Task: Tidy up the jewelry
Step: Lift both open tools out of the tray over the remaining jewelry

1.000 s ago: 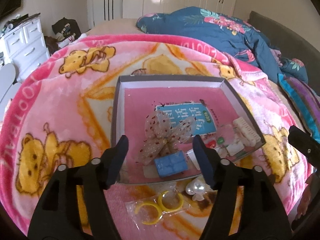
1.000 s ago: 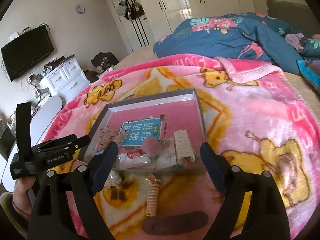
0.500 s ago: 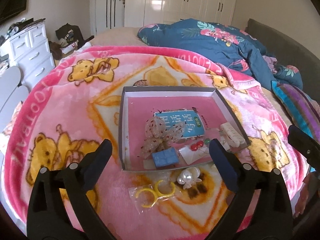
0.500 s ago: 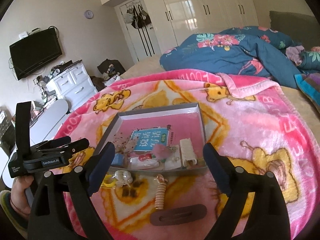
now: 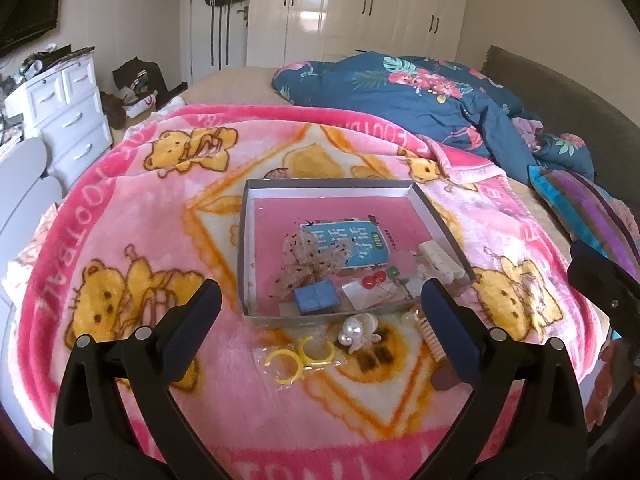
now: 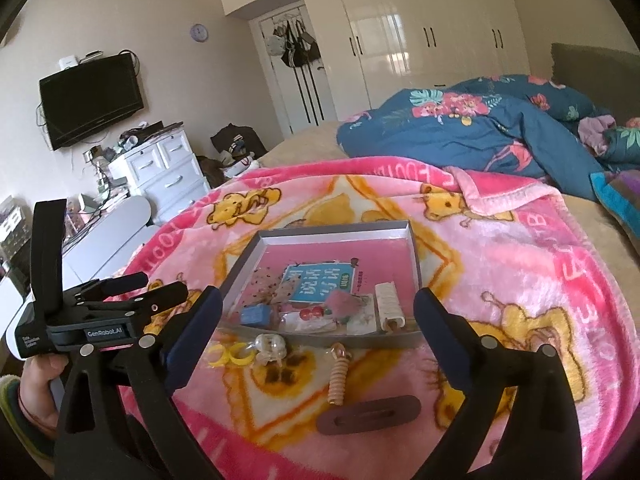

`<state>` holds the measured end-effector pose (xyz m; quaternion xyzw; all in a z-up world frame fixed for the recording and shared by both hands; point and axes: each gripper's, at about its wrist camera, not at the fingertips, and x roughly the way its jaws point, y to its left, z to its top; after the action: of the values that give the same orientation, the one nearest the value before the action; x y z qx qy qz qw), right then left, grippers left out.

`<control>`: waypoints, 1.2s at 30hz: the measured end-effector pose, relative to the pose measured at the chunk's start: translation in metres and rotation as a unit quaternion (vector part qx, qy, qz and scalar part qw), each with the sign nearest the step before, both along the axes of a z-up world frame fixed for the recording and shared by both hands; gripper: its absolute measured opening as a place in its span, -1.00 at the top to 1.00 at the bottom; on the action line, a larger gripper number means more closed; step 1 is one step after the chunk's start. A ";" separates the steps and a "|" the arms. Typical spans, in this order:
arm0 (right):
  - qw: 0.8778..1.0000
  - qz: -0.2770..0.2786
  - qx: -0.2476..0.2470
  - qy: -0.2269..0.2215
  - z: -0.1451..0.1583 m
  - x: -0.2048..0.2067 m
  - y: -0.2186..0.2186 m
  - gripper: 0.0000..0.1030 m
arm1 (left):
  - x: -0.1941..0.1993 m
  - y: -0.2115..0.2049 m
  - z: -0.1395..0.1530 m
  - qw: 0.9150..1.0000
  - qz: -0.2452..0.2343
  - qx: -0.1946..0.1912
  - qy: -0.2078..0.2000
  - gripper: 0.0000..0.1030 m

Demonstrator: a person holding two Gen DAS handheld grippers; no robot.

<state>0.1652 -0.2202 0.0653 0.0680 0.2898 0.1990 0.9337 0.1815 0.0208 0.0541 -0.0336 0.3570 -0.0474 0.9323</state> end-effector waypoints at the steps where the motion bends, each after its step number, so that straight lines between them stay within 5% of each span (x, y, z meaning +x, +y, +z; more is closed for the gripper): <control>1: 1.000 0.001 0.000 -0.001 0.001 -0.002 0.001 -0.86 | -0.003 -0.001 0.001 1.000 0.000 0.000 -0.002 -0.82; 36: 0.999 0.021 -0.006 -0.033 0.008 -0.080 -0.011 -0.88 | -0.078 -0.017 -0.018 1.000 -0.011 -0.002 0.012 -0.82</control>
<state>0.0849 -0.2317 0.0732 0.0493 0.2617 0.2192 0.9386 0.1033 0.0038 0.0359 -0.0321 0.3689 -0.0581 0.9271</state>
